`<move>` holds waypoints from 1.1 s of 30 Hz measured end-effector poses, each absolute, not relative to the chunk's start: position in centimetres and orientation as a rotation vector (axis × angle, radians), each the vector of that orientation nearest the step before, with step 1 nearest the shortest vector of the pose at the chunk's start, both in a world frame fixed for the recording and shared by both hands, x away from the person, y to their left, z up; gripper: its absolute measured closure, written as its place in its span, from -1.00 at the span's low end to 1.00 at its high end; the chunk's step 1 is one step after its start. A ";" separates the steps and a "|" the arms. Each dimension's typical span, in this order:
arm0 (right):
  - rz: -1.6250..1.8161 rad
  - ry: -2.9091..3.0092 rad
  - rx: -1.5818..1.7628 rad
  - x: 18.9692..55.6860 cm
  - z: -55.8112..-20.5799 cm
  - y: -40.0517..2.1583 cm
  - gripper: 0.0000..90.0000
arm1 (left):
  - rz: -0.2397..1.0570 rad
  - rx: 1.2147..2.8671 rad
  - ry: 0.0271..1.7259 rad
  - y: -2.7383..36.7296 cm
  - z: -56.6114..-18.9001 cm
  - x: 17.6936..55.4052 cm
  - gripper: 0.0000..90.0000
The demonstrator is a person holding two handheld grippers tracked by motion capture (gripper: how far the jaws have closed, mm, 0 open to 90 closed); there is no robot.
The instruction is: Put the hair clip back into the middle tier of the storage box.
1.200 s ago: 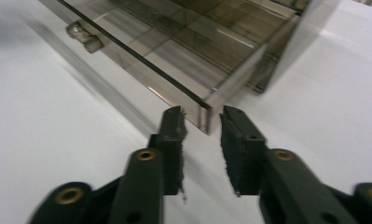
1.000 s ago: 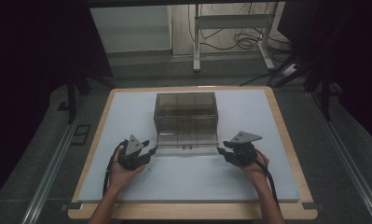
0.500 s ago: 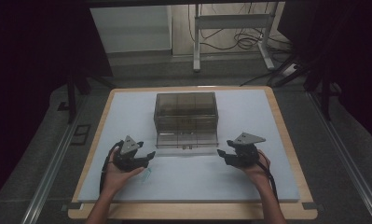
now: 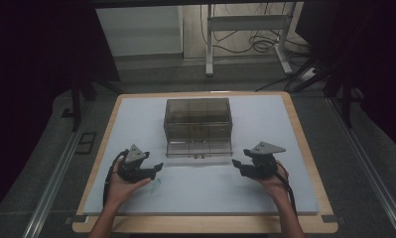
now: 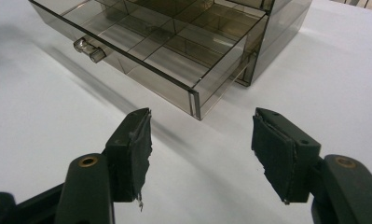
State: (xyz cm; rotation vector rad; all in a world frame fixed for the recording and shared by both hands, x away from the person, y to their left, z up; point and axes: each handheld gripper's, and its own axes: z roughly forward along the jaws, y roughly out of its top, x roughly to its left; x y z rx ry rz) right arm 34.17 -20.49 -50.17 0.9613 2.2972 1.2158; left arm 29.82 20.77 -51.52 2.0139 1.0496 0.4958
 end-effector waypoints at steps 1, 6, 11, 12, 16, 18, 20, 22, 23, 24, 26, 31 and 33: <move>1.218 2.298 0.960 34.1 -50.2 -20.4 -0.18 | 0.492 2.016 1.047 20.7 -51.5 29.7 -0.31; 1.219 2.291 0.950 34.0 -50.2 -20.2 -0.18 | 0.467 2.030 1.040 20.9 -51.3 29.0 -0.32; 1.217 2.294 0.946 33.9 -50.1 -20.0 -0.18 | 0.430 2.052 1.044 21.5 -51.4 28.6 -0.32; 1.214 2.295 0.947 34.0 -50.2 -20.0 -0.18 | 0.426 2.057 1.042 21.5 -51.4 28.5 -0.32; 1.211 2.297 0.951 34.0 -50.3 -19.9 -0.18 | 0.408 2.075 1.026 21.4 -51.4 27.8 -0.29; 1.211 2.298 0.947 33.9 -50.3 -19.9 -0.18 | 0.402 2.091 1.019 21.3 -51.5 27.5 -0.25; 1.211 2.298 0.946 33.9 -50.3 -19.9 -0.18 | 0.413 2.093 1.015 21.1 -51.6 27.1 -0.18; 1.210 2.297 0.948 33.9 -50.3 -19.9 -0.18 | 0.413 2.095 1.020 21.0 -51.8 26.7 -0.13; 1.210 2.296 0.949 33.9 -50.3 -19.9 -0.18 | 0.411 2.095 1.027 20.9 -51.8 26.6 -0.10; 1.209 2.294 0.951 33.9 -50.2 -19.9 -0.18 | 0.407 2.099 1.033 20.9 -51.9 26.4 -0.08; 1.211 2.291 0.952 33.9 -50.2 -20.0 -0.18 | 0.398 2.102 1.042 20.8 -52.0 26.3 -0.05; 1.207 2.287 0.957 33.9 -50.2 -20.0 -0.18 | 0.384 2.126 1.052 20.4 -52.3 25.8 0.01; 1.205 2.286 0.958 33.9 -50.2 -20.0 -0.18 | 0.380 2.133 1.055 20.3 -52.5 25.8 0.02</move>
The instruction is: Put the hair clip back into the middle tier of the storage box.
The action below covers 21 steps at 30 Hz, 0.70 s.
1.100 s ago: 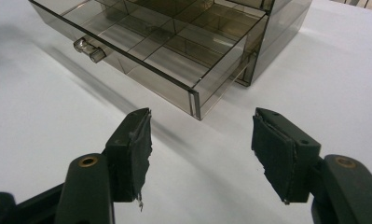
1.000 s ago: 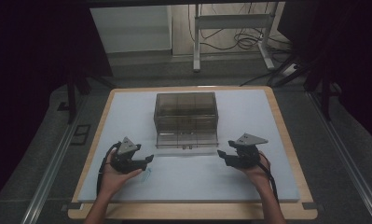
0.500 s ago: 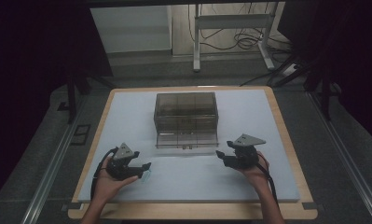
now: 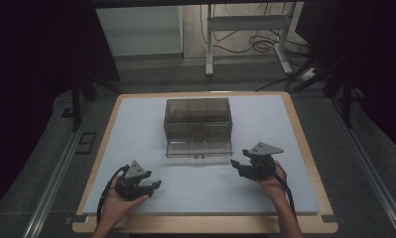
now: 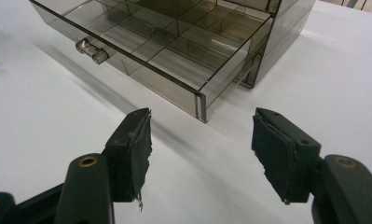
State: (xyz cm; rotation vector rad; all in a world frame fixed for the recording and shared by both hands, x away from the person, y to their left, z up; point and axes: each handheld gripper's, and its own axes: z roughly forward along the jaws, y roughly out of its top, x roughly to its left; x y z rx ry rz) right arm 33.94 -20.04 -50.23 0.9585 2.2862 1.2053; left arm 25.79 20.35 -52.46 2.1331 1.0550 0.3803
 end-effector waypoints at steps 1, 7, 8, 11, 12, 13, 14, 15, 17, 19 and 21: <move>1.205 2.286 0.959 33.9 -50.3 -20.0 -0.18 | 0.375 2.136 1.057 20.3 -52.6 25.8 0.04; 1.206 2.282 0.966 34.0 -50.3 -20.2 -0.18 | 0.377 2.158 1.073 20.1 -53.0 25.5 0.15; 1.205 2.281 0.966 34.0 -50.3 -20.2 -0.18 | 0.378 2.158 1.077 20.0 -53.1 25.4 0.18; 1.202 2.280 0.969 34.0 -50.3 -20.2 -0.18 | 0.380 2.171 1.081 19.9 -53.4 25.4 0.28; 1.202 2.280 0.970 34.0 -50.3 -20.2 -0.18 | 0.381 2.177 1.081 19.9 -53.5 25.4 0.31; 1.201 2.280 0.970 34.0 -50.4 -20.2 -0.18 | 0.387 2.180 1.083 19.9 -53.5 25.4 0.33; 1.200 2.280 0.971 34.0 -50.4 -20.2 -0.18 | 0.388 2.176 1.085 19.8 -53.5 25.3 0.36; 1.199 2.279 0.971 34.0 -50.4 -20.2 -0.18 | 0.388 2.176 1.084 19.8 -53.5 25.3 0.39; 1.200 2.278 0.971 34.0 -50.4 -20.2 -0.18 | 0.390 2.177 1.086 19.8 -53.5 25.4 0.44; 1.202 2.276 0.972 34.0 -50.4 -20.2 -0.18 | 0.393 2.184 1.088 19.8 -53.6 25.4 0.48; 1.198 2.278 0.972 34.0 -50.4 -20.3 -0.18 | 0.396 2.187 1.091 19.8 -53.7 25.4 0.50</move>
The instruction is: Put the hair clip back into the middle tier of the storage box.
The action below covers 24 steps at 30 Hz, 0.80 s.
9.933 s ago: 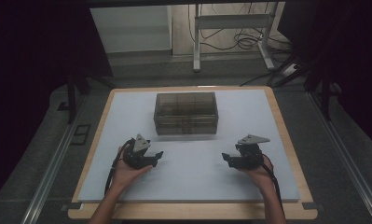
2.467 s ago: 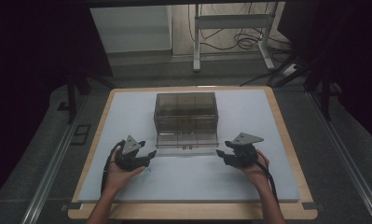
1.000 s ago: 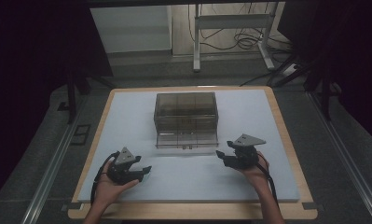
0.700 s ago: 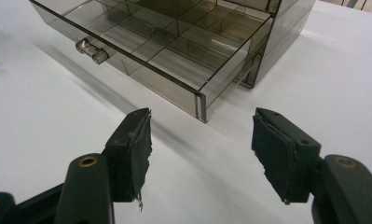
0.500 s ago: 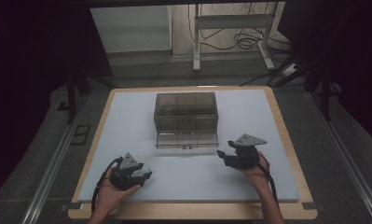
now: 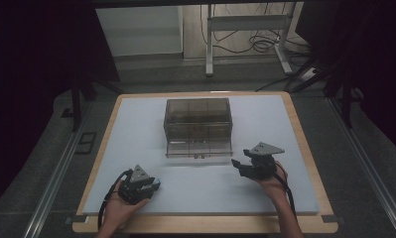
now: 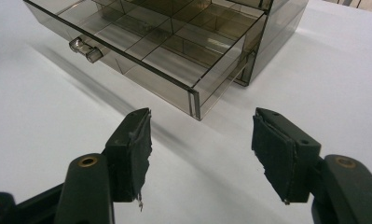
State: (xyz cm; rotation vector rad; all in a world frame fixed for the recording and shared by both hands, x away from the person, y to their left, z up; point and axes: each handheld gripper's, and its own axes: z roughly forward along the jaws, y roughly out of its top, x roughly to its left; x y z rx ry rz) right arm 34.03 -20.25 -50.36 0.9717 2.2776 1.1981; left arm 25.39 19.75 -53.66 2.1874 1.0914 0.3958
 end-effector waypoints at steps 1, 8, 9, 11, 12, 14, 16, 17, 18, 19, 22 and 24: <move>1.199 2.276 0.972 34.0 -50.4 -20.3 -0.18 | 0.395 2.188 1.090 19.7 -53.7 25.4 0.52; 1.205 2.266 0.976 34.0 -50.2 -20.5 -0.18 | 0.407 2.198 1.088 19.7 -53.8 25.4 0.69; 1.206 2.263 0.979 34.0 -50.2 -20.5 -0.18 | 0.409 2.196 1.087 19.7 -53.8 25.3 0.70; 1.206 2.261 0.981 34.0 -50.2 -20.5 -0.18 | 0.410 2.198 1.083 19.7 -53.7 25.3 0.71; 1.206 2.261 0.980 34.0 -50.2 -20.5 -0.18 | 0.409 2.197 1.083 19.7 -53.7 25.3 0.72; 1.205 2.262 0.979 34.0 -50.2 -20.5 -0.18 | 0.411 2.194 1.081 19.8 -53.6 25.3 0.72; 1.200 2.265 0.979 34.0 -50.3 -20.5 -0.18 | 0.410 2.188 1.079 19.8 -53.6 25.3 0.72; 1.202 2.265 0.980 34.1 -50.3 -20.5 -0.18 | 0.410 2.186 1.078 19.8 -53.6 25.3 0.72; 1.201 2.266 0.981 34.1 -50.3 -20.5 -0.18 | 0.412 2.180 1.079 19.8 -53.5 25.3 0.72; 1.200 2.267 0.982 34.1 -50.4 -20.5 -0.18 | 0.415 2.181 1.077 19.8 -53.4 25.3 0.72; 1.200 2.267 0.981 34.1 -50.4 -20.5 -0.18 | 0.419 2.171 1.074 19.9 -53.2 25.3 0.72; 1.198 2.268 0.983 34.1 -50.3 -20.5 -0.18 | 0.422 2.167 1.072 19.8 -53.1 25.4 0.72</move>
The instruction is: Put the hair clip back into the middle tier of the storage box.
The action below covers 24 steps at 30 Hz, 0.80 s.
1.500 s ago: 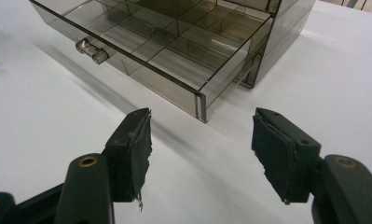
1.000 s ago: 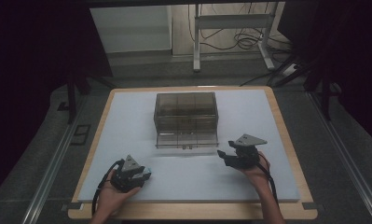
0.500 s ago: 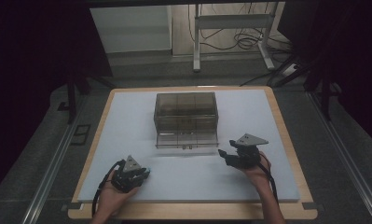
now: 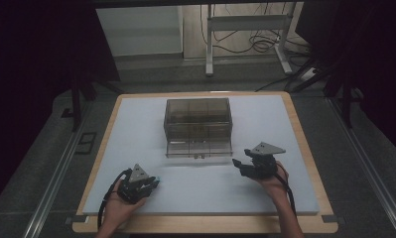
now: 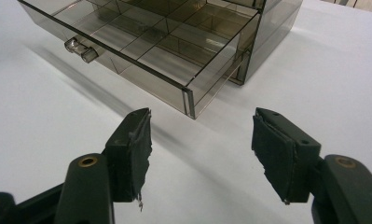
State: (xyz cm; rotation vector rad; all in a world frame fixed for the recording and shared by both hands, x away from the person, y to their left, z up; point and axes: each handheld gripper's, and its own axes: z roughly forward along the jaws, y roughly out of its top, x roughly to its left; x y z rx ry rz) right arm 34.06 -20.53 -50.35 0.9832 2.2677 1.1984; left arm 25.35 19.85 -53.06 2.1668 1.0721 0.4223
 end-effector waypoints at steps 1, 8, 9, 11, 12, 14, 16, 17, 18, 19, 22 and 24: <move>1.199 2.268 0.984 34.1 -50.3 -20.6 -0.18 | 0.423 2.166 1.070 19.8 -53.0 25.4 0.72; 1.197 2.278 0.987 34.1 -50.5 -20.5 -0.19 | 0.425 2.150 1.068 19.9 -52.7 25.5 0.72; 1.196 2.279 0.986 34.1 -50.5 -20.5 -0.19 | 0.425 2.149 1.067 20.0 -52.6 25.5 0.72; 1.196 2.280 0.988 34.1 -50.5 -20.5 -0.20 | 0.428 2.143 1.068 20.0 -52.5 25.6 0.72; 1.197 2.279 0.989 34.1 -50.5 -20.5 -0.20 | 0.429 2.142 1.067 20.0 -52.5 25.6 0.72; 1.195 2.284 0.990 34.1 -50.5 -20.6 -0.21 | 0.431 2.142 1.065 20.1 -52.3 25.6 0.72; 1.197 2.286 0.990 34.1 -50.5 -20.6 -0.22 | 0.434 2.137 1.063 20.2 -52.2 25.6 0.72; 1.198 2.287 0.990 34.1 -50.5 -20.6 -0.23 | 0.435 2.137 1.063 20.3 -52.1 25.7 0.72; 1.199 2.290 0.990 34.1 -50.5 -20.6 -0.24 | 0.436 2.135 1.062 20.3 -52.0 25.7 0.72; 1.199 2.291 0.993 34.1 -50.5 -20.5 -0.25 | 0.437 2.128 1.065 20.3 -51.9 25.7 0.72; 1.198 2.296 0.999 34.2 -50.6 -20.5 -0.29 | 0.441 2.128 1.062 20.4 -51.7 25.9 0.72; 1.199 2.298 1.002 34.2 -50.6 -20.5 -0.31 | 0.445 2.128 1.059 20.4 -51.5 26.0 0.72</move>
